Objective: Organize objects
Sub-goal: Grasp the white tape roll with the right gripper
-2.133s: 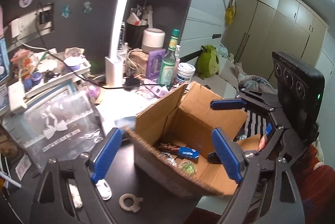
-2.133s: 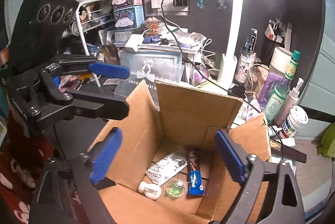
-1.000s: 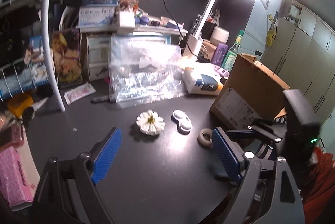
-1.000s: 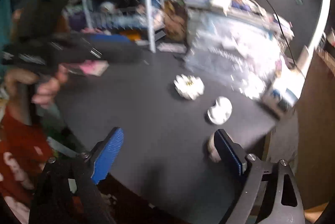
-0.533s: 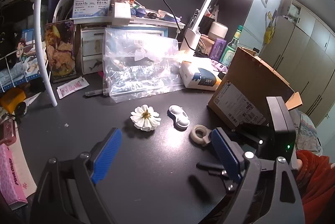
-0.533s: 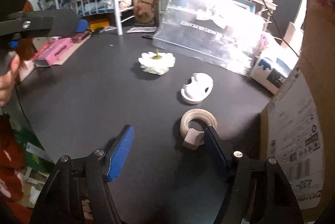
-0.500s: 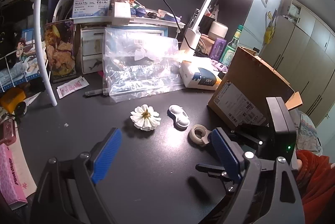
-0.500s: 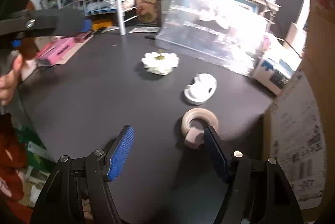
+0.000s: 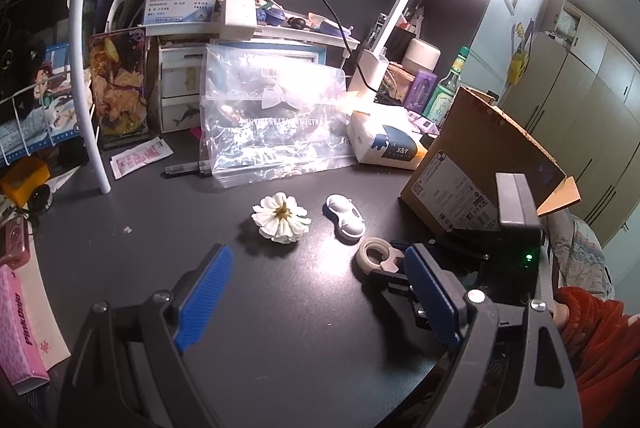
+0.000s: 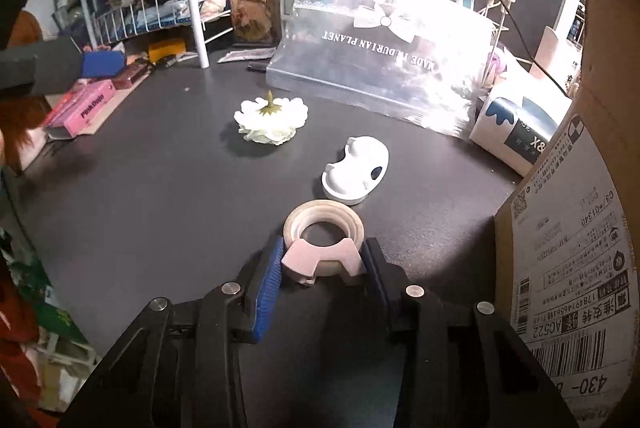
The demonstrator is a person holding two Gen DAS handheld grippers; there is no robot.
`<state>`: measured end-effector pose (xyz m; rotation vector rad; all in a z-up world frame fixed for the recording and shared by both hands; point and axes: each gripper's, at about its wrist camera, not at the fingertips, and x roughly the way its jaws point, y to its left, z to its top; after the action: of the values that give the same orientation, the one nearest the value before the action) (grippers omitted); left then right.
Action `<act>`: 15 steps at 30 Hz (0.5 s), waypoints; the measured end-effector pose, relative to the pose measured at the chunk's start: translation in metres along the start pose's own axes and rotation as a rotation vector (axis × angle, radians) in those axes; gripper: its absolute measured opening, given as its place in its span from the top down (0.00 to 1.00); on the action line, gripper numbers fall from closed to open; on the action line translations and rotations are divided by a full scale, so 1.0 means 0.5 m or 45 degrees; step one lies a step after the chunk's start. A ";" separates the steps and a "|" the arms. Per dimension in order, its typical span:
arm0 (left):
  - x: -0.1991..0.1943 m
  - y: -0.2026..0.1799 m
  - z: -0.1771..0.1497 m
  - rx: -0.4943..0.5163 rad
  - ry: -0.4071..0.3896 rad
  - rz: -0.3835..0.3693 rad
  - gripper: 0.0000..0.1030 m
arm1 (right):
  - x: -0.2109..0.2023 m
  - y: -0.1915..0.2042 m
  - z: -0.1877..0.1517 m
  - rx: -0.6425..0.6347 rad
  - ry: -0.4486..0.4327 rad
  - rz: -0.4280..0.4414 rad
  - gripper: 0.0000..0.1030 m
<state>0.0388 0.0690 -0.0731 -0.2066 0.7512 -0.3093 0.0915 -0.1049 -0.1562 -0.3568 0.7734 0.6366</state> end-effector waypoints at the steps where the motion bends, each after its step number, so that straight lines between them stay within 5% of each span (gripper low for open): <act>1: 0.001 -0.001 -0.001 0.001 0.004 -0.002 0.17 | 0.001 0.003 0.001 -0.005 -0.002 0.005 0.66; 10: 0.010 -0.042 0.009 0.019 0.079 -0.163 0.17 | -0.086 0.059 0.035 -0.143 -0.100 0.160 0.66; 15: -0.003 -0.077 0.030 0.035 0.090 -0.285 0.33 | -0.166 0.093 0.071 -0.246 -0.184 0.213 0.66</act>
<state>0.0405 0.0347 -0.0500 -0.2551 0.7948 -0.5413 0.0352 -0.0844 -0.0743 -0.4209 0.6089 0.8883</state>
